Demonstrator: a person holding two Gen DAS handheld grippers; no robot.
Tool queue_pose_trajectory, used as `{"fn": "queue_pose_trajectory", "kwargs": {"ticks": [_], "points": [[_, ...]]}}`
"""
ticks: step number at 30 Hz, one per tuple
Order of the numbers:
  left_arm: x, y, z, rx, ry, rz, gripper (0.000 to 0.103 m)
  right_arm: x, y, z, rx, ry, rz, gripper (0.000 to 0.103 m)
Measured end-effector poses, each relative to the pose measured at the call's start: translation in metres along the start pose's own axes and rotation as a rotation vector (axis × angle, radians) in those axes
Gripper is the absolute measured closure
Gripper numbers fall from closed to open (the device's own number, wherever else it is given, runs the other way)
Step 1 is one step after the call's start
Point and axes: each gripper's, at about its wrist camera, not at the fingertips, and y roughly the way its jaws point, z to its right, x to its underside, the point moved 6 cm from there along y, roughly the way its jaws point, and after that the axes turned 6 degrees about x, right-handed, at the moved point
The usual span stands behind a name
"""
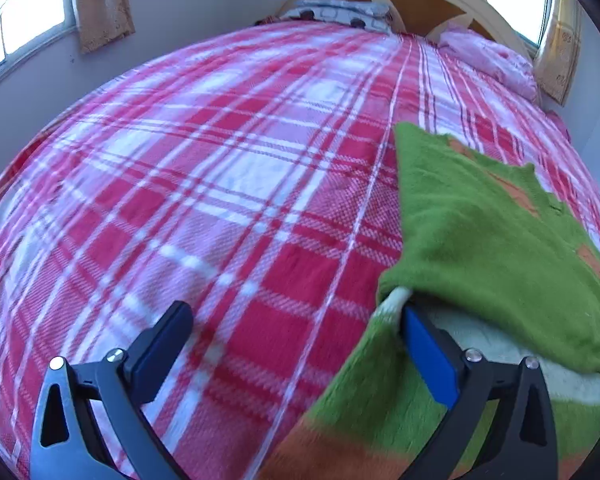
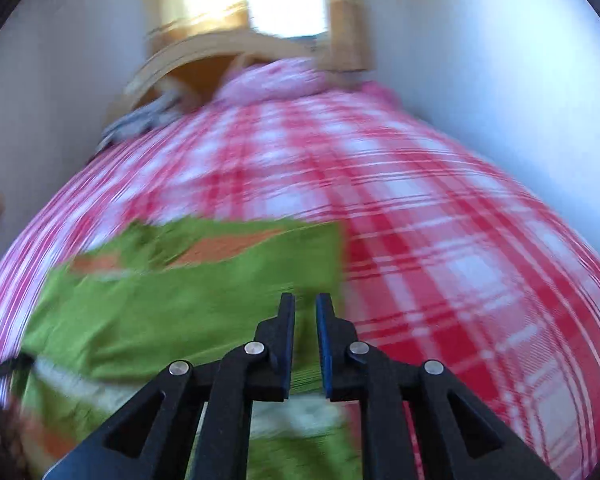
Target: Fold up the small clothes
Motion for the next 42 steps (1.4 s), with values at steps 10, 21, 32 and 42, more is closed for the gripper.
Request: {"fn": "queue_pose_trajectory", "kwargs": {"ticks": [10, 21, 32, 42], "points": [[-0.038, -0.030, 0.038, 0.042, 0.138, 0.168, 0.000, 0.035, 0.027, -0.053, -0.066, -0.128, -0.128, 0.092], [-0.023, 0.031, 0.028, 0.055, 0.087, -0.035, 0.000, 0.016, -0.001, -0.021, -0.046, -0.067, -0.098, 0.092], [-0.020, 0.034, 0.035, 0.026, 0.109, -0.030, 0.000, 0.015, 0.062, -0.036, 0.044, -0.114, -0.111, 0.091], [-0.020, 0.030, 0.031, 0.081, 0.131, -0.039, 0.000, 0.014, 0.031, -0.024, -0.058, 0.013, -0.128, 0.083]]}}
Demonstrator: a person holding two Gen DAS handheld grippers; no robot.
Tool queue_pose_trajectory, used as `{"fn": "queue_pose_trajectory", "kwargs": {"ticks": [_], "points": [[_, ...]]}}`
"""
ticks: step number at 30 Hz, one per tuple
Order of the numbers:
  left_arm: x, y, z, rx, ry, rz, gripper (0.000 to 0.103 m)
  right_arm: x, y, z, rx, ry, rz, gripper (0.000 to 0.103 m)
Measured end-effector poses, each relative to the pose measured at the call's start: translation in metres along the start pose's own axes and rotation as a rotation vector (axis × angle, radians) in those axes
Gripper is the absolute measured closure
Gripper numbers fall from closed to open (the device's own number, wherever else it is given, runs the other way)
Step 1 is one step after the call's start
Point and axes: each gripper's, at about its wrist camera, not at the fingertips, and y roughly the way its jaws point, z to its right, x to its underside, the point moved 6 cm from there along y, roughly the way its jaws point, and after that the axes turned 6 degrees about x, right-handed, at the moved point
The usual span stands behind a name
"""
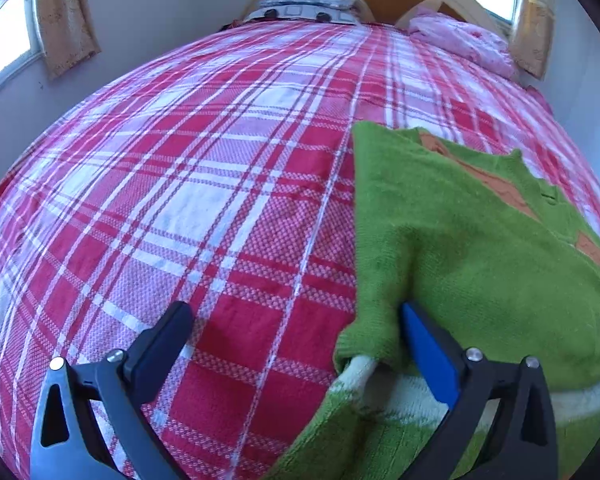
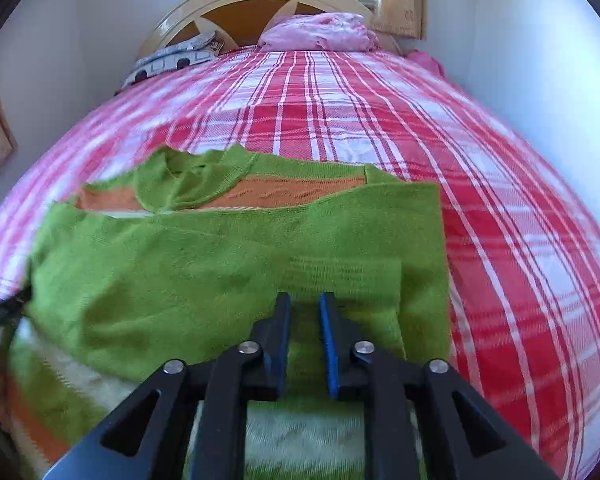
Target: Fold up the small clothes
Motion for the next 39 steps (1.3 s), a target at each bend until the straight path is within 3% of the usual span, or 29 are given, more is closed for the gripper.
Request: {"fn": "queue_pose_trajectory", "kwargs": {"ticks": [3, 5, 6, 7, 12, 18, 25, 31, 35, 39], "points": [[0.009, -0.019, 0.000, 0.052, 0.099, 0.022, 0.000, 0.015, -0.048, 0.007, -0.081, 0.036, 0.056, 0.080], [0.020, -0.039, 0.000, 0.044, 0.182, 0.047, 0.000, 0.030, -0.078, 0.014, -0.081, 0.015, 0.092, 0.064], [0.031, -0.054, -0.002, 0.056, 0.232, 0.073, 0.000, 0.041, -0.096, 0.020, -0.071, 0.003, 0.114, 0.048], [0.038, -0.065, -0.004, 0.073, 0.259, 0.088, 0.000, 0.049, -0.108, 0.025, -0.063, 0.001, 0.130, 0.042], [0.079, -0.116, -0.025, 0.181, 0.329, 0.126, 0.000, 0.102, -0.160, 0.065, -0.033, 0.054, 0.116, 0.042], [0.135, -0.152, -0.052, 0.346, 0.349, 0.076, 0.000, 0.163, -0.200, 0.092, -0.006, 0.048, 0.074, 0.042], [0.193, -0.177, -0.045, 0.426, 0.414, 0.037, 0.000, 0.215, -0.222, 0.088, -0.047, 0.008, 0.034, 0.042], [0.224, -0.187, -0.040, 0.503, 0.424, 0.009, 0.000, 0.257, -0.237, 0.073, -0.101, -0.004, 0.026, 0.042], [0.237, -0.183, -0.039, 0.561, 0.376, -0.047, 0.021, 0.276, -0.234, 0.061, -0.115, -0.027, -0.001, 0.042], [0.247, -0.184, -0.034, 0.564, 0.388, -0.058, 0.024, 0.282, -0.230, 0.051, -0.133, -0.039, -0.017, 0.042]]}}
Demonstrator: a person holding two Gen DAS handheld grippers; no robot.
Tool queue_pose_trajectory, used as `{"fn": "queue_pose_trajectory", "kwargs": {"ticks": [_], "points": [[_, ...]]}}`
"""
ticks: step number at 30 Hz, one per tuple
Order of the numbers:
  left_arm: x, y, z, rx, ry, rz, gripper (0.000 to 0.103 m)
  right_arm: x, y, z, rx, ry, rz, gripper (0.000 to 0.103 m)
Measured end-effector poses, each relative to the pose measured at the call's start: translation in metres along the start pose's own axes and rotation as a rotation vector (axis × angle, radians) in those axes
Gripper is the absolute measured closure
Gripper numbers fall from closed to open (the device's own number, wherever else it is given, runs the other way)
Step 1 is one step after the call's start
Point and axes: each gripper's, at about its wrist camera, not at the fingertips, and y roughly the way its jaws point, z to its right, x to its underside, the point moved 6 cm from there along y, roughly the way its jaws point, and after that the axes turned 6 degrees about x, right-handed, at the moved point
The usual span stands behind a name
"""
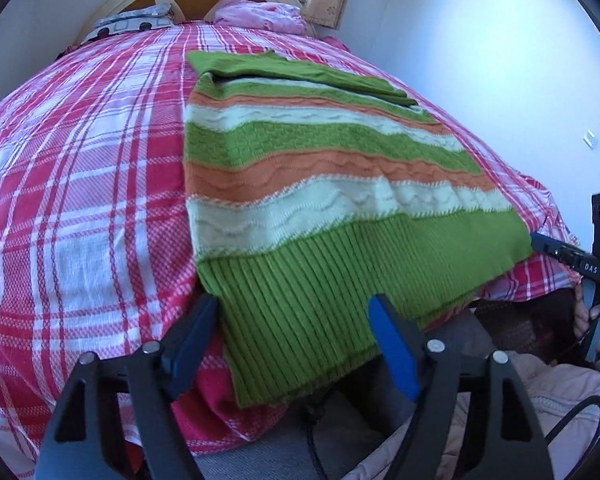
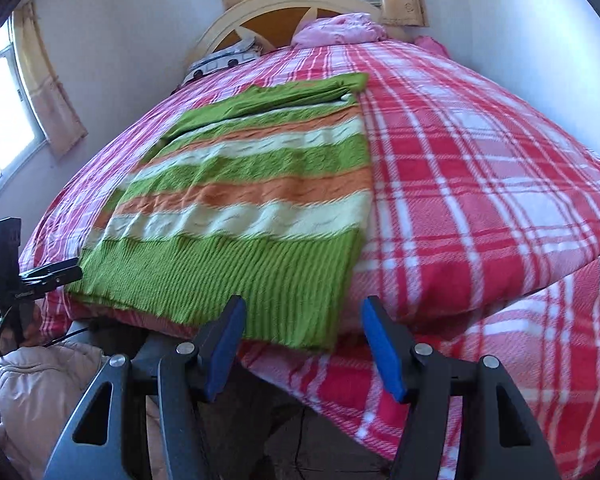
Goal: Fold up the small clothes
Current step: 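Grasp the sweater's ribbed hem with the right tool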
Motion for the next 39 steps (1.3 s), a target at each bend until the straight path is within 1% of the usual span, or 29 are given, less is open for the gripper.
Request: {"fn": "queue_pose_trajectory", "kwargs": {"ticks": [2, 3, 5, 6, 7, 8, 9, 10, 11, 12, 13, 14, 15, 16, 18, 20, 23, 25, 26, 28, 30, 33, 34, 37, 38, 39], "points": [[0.002, 0.000, 0.003, -0.003, 0.010, -0.002, 0.025, 0.002, 0.003, -0.006, 0.017, -0.025, -0.010, 0.042], [0.003, 0.000, 0.004, -0.004, 0.013, -0.004, 0.028, 0.003, 0.004, -0.008, 0.026, -0.037, -0.018, 0.042], [0.004, 0.000, 0.001, -0.008, 0.007, -0.013, 0.030, 0.006, 0.008, -0.011, 0.037, -0.051, -0.029, 0.045], [0.005, 0.000, 0.001, -0.004, -0.001, -0.011, 0.030, 0.007, 0.009, -0.011, 0.033, -0.044, -0.034, 0.051], [0.005, -0.001, 0.000, 0.001, -0.005, -0.008, 0.030, 0.008, 0.012, -0.010, 0.029, -0.032, -0.041, 0.054], [0.006, -0.002, -0.001, 0.011, -0.011, -0.008, 0.030, 0.010, 0.015, -0.008, 0.023, -0.014, -0.051, 0.055], [0.006, -0.003, -0.001, 0.019, -0.015, -0.008, 0.030, 0.012, 0.018, -0.007, 0.016, 0.000, -0.067, 0.063], [0.007, -0.003, 0.000, 0.023, -0.017, -0.008, 0.031, 0.015, 0.023, -0.005, 0.007, 0.013, -0.088, 0.077], [0.007, -0.003, 0.000, 0.024, -0.017, -0.009, 0.036, 0.018, 0.027, -0.005, -0.001, 0.023, -0.105, 0.083], [0.007, -0.003, 0.000, 0.019, -0.015, -0.010, 0.042, 0.020, 0.030, -0.004, -0.005, 0.026, -0.115, 0.092], [0.007, -0.004, 0.000, 0.013, -0.015, -0.009, 0.046, 0.022, 0.032, -0.004, -0.003, 0.022, -0.117, 0.097], [0.007, -0.004, -0.001, 0.013, -0.019, -0.007, 0.059, 0.024, 0.032, -0.005, -0.003, 0.012, -0.117, 0.098], [0.006, -0.004, -0.003, 0.017, -0.029, -0.007, 0.075, 0.024, 0.031, -0.007, -0.007, 0.002, -0.112, 0.099], [0.006, -0.003, -0.005, 0.022, -0.043, -0.008, 0.078, 0.023, 0.029, -0.009, -0.012, -0.003, -0.104, 0.100], [0.005, -0.004, -0.009, 0.051, -0.075, -0.008, 0.080, 0.019, 0.025, -0.010, -0.028, 0.001, -0.089, 0.100], [0.004, -0.003, -0.009, 0.047, -0.075, -0.010, 0.080, 0.015, 0.020, -0.009, -0.037, 0.011, -0.076, 0.100], [0.004, -0.004, -0.005, 0.022, -0.056, -0.009, 0.085, 0.006, 0.014, -0.004, -0.053, 0.043, -0.041, 0.100], [-0.001, -0.008, -0.004, 0.028, -0.063, 0.000, 0.091, 0.001, 0.009, -0.003, -0.090, 0.072, -0.023, 0.100], [-0.004, -0.009, -0.004, 0.034, -0.068, 0.004, 0.091, -0.002, 0.007, -0.004, -0.111, 0.091, -0.016, 0.100], [-0.016, -0.015, -0.002, 0.068, -0.079, 0.023, 0.091, -0.012, 0.006, -0.005, -0.150, 0.121, -0.005, 0.100], [-0.029, -0.019, 0.002, 0.083, -0.071, 0.046, 0.092, -0.023, 0.005, -0.006, -0.170, 0.133, 0.013, 0.100], [-0.054, -0.019, 0.006, 0.059, -0.030, 0.070, 0.092, -0.047, 0.009, -0.007, -0.172, 0.135, 0.043, 0.100], [-0.063, -0.018, 0.006, 0.054, -0.024, 0.076, 0.092, -0.055, 0.011, -0.006, -0.169, 0.134, 0.054, 0.102], [-0.089, -0.013, 0.004, 0.058, -0.016, 0.099, 0.092, -0.082, 0.017, -0.002, -0.157, 0.149, 0.092, 0.103], [-0.096, -0.012, 0.003, 0.050, -0.009, 0.108, 0.092, -0.091, 0.021, 0.001, -0.150, 0.152, 0.099, 0.103], [-0.107, -0.008, 0.002, 0.027, 0.008, 0.119, 0.094, -0.097, 0.025, 0.003, -0.131, 0.150, 0.103, 0.103]]}}
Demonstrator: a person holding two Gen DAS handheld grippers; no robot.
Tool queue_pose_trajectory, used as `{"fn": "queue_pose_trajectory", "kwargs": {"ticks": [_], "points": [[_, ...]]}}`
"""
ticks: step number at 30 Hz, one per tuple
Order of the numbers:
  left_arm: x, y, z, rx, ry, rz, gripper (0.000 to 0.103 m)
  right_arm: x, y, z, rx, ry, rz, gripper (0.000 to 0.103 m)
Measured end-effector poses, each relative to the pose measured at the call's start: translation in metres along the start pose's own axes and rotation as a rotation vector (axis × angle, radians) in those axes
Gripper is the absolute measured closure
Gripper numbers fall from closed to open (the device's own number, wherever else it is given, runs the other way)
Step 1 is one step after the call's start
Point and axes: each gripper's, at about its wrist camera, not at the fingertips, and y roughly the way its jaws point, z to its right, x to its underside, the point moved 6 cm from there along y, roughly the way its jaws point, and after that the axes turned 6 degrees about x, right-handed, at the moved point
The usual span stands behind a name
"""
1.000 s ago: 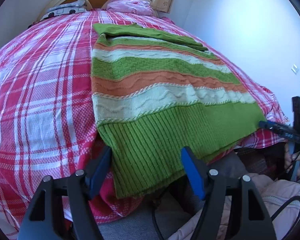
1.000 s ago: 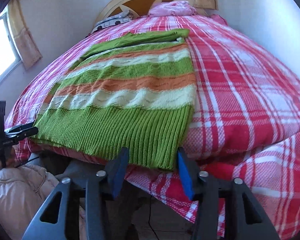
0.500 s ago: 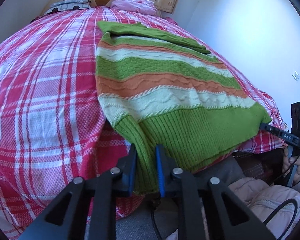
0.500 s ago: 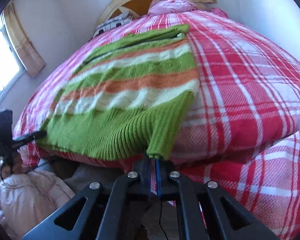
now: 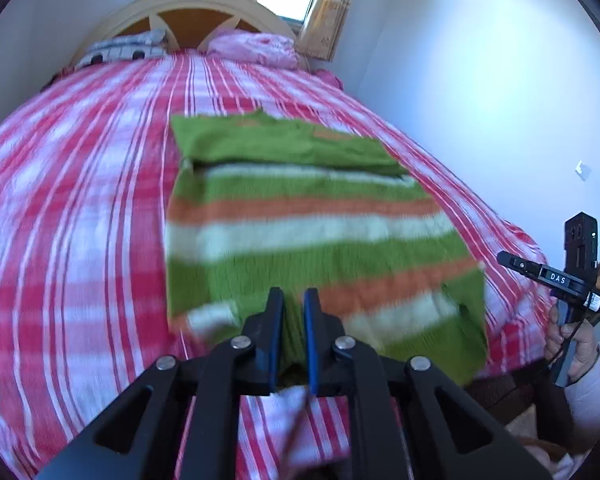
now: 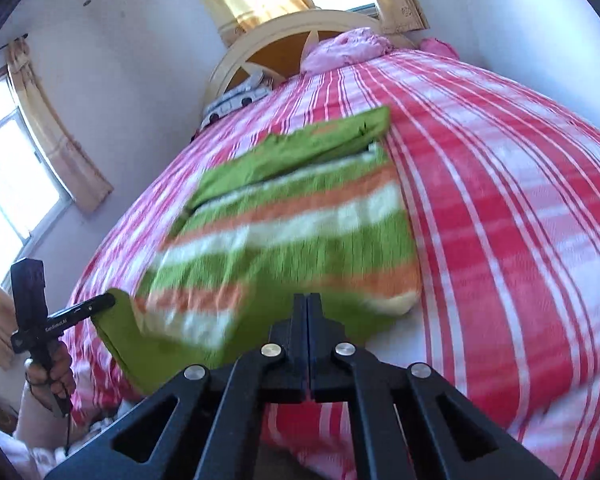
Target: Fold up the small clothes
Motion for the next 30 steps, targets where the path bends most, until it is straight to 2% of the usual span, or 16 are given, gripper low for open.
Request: {"fn": "queue_pose_trajectory", "kwargs": {"ticks": [2, 7, 10, 13, 14, 15, 17, 18, 20, 21, 22, 25, 27, 29, 30], "points": [[-0.011, 0.008, -0.004, -0.025, 0.012, 0.002, 0.094, -0.011, 0.009, 0.005, 0.029, -0.004, 0.010, 0.103], [-0.027, 0.028, -0.016, -0.025, 0.017, -0.019, 0.094, -0.016, 0.006, 0.004, -0.060, -0.014, -0.012, 0.103], [-0.029, 0.034, -0.023, -0.032, 0.027, -0.045, 0.094, -0.006, 0.002, -0.002, -0.059, -0.103, -0.066, 0.102], [-0.027, 0.033, -0.026, -0.028, 0.059, -0.077, 0.085, 0.006, 0.008, -0.010, -0.051, -0.192, -0.138, 0.102], [-0.026, 0.032, -0.027, -0.028, 0.070, -0.093, 0.069, 0.007, 0.011, -0.011, -0.053, -0.203, -0.152, 0.102], [-0.022, 0.029, -0.028, -0.032, 0.084, -0.113, 0.043, 0.006, 0.013, -0.012, -0.067, -0.207, -0.160, 0.102], [-0.016, 0.021, -0.026, -0.033, 0.136, -0.119, 0.021, 0.005, 0.015, -0.012, -0.099, -0.184, -0.162, 0.101], [-0.011, 0.013, -0.022, -0.037, 0.202, -0.112, 0.021, 0.003, 0.018, -0.012, -0.110, -0.166, -0.162, 0.100], [-0.006, 0.006, -0.016, -0.057, 0.291, -0.119, 0.021, 0.002, 0.019, -0.013, -0.141, -0.126, -0.151, 0.086], [0.000, 0.001, -0.010, -0.060, 0.360, -0.131, 0.021, 0.002, 0.020, -0.014, -0.163, -0.102, -0.144, 0.059], [0.003, -0.002, -0.005, -0.058, 0.418, -0.138, 0.021, 0.003, 0.019, -0.014, -0.184, -0.076, -0.132, 0.038], [0.016, -0.011, 0.015, -0.067, 0.672, -0.126, 0.021, 0.005, 0.020, -0.017, -0.185, -0.036, -0.113, 0.037], [0.026, -0.015, 0.028, 0.001, 0.816, -0.126, 0.021, 0.007, 0.019, -0.015, -0.166, -0.011, -0.109, 0.037], [0.042, -0.015, 0.043, 0.103, 0.980, -0.162, 0.023, 0.009, 0.019, -0.011, -0.155, 0.018, -0.111, 0.037], [0.048, -0.013, 0.048, 0.130, 1.036, -0.182, 0.024, 0.010, 0.020, -0.008, -0.141, 0.032, -0.114, 0.037]]}}
